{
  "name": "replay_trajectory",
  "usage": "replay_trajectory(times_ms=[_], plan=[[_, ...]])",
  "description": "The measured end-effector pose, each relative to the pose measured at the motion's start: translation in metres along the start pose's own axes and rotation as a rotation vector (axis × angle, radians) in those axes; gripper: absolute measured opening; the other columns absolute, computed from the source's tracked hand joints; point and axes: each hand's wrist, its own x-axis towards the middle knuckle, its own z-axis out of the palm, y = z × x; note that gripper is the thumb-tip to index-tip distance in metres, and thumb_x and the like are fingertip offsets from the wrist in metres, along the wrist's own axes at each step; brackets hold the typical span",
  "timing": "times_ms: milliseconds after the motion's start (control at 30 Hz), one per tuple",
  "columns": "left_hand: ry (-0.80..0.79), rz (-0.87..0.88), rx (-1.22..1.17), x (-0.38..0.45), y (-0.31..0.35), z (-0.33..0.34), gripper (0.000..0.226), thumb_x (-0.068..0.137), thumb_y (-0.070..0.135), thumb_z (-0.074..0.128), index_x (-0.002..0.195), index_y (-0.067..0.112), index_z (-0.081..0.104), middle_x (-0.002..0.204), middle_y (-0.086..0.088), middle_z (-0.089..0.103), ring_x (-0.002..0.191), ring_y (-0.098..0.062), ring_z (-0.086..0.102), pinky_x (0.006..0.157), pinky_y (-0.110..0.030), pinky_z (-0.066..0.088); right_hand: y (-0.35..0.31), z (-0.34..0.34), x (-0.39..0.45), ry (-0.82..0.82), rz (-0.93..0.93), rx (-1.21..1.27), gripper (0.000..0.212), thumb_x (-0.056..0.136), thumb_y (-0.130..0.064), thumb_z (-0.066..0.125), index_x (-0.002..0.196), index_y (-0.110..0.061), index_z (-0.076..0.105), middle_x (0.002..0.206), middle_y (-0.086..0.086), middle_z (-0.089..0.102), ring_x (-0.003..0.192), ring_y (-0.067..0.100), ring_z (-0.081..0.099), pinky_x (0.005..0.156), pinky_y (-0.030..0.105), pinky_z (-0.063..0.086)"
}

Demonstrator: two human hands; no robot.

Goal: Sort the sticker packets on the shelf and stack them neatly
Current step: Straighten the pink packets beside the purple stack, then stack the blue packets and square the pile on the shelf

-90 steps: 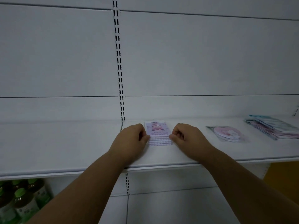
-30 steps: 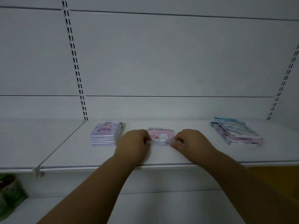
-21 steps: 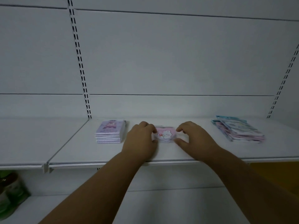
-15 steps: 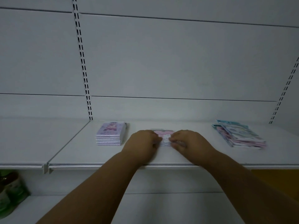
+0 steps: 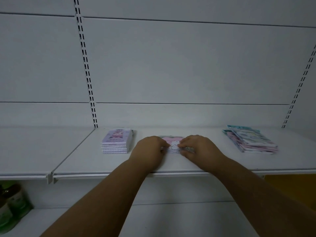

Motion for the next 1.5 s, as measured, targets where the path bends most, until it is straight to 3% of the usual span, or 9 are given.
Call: replay_trajectory(times_ms=[300, 500, 667, 800, 1033, 1167, 1267, 1433, 1500], plan=[[0.017, 0.024, -0.003, 0.0, -0.002, 0.003, 0.028, 0.093, 0.022, 0.055, 0.116, 0.024, 0.071, 0.117, -0.002, 0.069, 0.101, -0.019, 0.062, 0.089, -0.027, 0.044, -0.002, -0.002, -0.002, 0.014, 0.017, 0.039, 0.026, 0.084, -0.027, 0.07, 0.109, -0.019, 0.072, 0.114, 0.002, 0.069, 0.101, 0.013, 0.061, 0.09, 0.018, 0.04], [0.171, 0.111, 0.077, -0.003, 0.001, -0.004, 0.029, 0.089, 0.032, 0.057, 0.115, 0.029, 0.068, 0.114, 0.003, 0.067, 0.1, -0.018, 0.057, 0.084, -0.028, 0.041, 0.015, -0.015, -0.012, 0.131, 0.044, 0.017, 0.033, 0.086, -0.035, 0.065, 0.117, -0.025, 0.066, 0.12, -0.005, 0.064, 0.107, 0.009, 0.054, 0.093, 0.019, 0.033], [0.163, 0.191, 0.039, 0.01, 0.051, 0.004, 0.027, 0.09, 0.032, 0.056, 0.113, 0.026, 0.067, 0.111, 0.004, 0.065, 0.1, -0.018, 0.055, 0.086, -0.031, 0.044, 0.06, -0.062, -0.026, 0.226, 0.109, 0.003, 0.021, 0.085, -0.028, 0.068, 0.105, -0.021, 0.071, 0.108, -0.002, 0.066, 0.099, 0.013, 0.059, 0.09, 0.029, 0.046], [0.094, 0.187, -0.077, 0.035, 0.108, 0.028, 0.026, 0.091, 0.033, 0.057, 0.114, 0.025, 0.067, 0.109, 0.003, 0.065, 0.098, -0.016, 0.057, 0.085, -0.029, 0.045, 0.119, -0.103, -0.042, 0.224, 0.269, -0.02, 0.02, 0.086, -0.03, 0.066, 0.103, -0.019, 0.07, 0.102, 0.0, 0.066, 0.088, 0.013, 0.057, 0.078, 0.026, 0.041], [-0.06, -0.167, -0.342, 0.101, 0.194, 0.084, 0.053, 0.093, 0.045, 0.053, 0.137, 0.016, 0.046, 0.125, -0.005, 0.065, 0.108, -0.021, 0.061, 0.084, -0.029, 0.043, 0.212, -0.124, -0.047, 0.049, 0.574, -0.029, 0.033, 0.087, -0.045, 0.06, 0.105, -0.017, 0.06, 0.105, 0.008, 0.065, 0.084, 0.018, 0.055, 0.066, 0.026, 0.036], [-0.153, -0.253, -0.14, 0.122, 0.222, 0.111, 0.051, 0.091, 0.054, 0.048, 0.12, 0.014, 0.059, 0.119, -0.008, 0.067, 0.101, -0.024, 0.063, 0.079, -0.028, 0.045, 0.228, -0.109, -0.041, 0.007, 0.563, 0.049, 0.037, 0.082, -0.045, 0.063, 0.106, -0.017, 0.06, 0.11, 0.008, 0.067, 0.088, 0.02, 0.059, 0.066, 0.024, 0.036], [-0.143, -0.293, -0.161, 0.125, 0.237, 0.121, 0.038, 0.087, 0.044, 0.053, 0.112, 0.017, 0.063, 0.113, -0.007, 0.069, 0.093, -0.022, 0.063, 0.073, -0.026, 0.046, 0.23, -0.104, -0.035, -0.032, 0.543, 0.132, 0.041, 0.081, -0.04, 0.065, 0.113, -0.014, 0.059, 0.116, 0.01, 0.066, 0.096, 0.022, 0.062, 0.069, 0.021, 0.036], [-0.009, -0.468, -0.626, 0.121, 0.236, 0.115, 0.051, 0.074, 0.015, 0.075, 0.122, 0.008, 0.059, 0.104, -0.004, 0.069, 0.079, -0.012, 0.06, 0.054, -0.014, 0.044, 0.23, -0.104, -0.033, 0.052, 0.565, 0.595, 0.057, 0.074, -0.016, 0.076, 0.122, -0.018, 0.045, 0.101, 0.004, 0.058, 0.079, 0.012, 0.06, 0.052, 0.021, 0.043], [0.062, -0.514, -0.846, 0.114, 0.23, 0.111, 0.069, 0.071, 0.005, 0.076, 0.134, 0.007, 0.048, 0.102, 0.0, 0.065, 0.087, -0.015, 0.065, 0.069, -0.025, 0.056, 0.227, -0.104, -0.03, 0.12, 0.578, 0.838, 0.054, 0.076, -0.012, 0.077, 0.115, -0.023, 0.04, 0.095, 0.0, 0.058, 0.078, 0.015, 0.064, 0.051, 0.023, 0.05]])
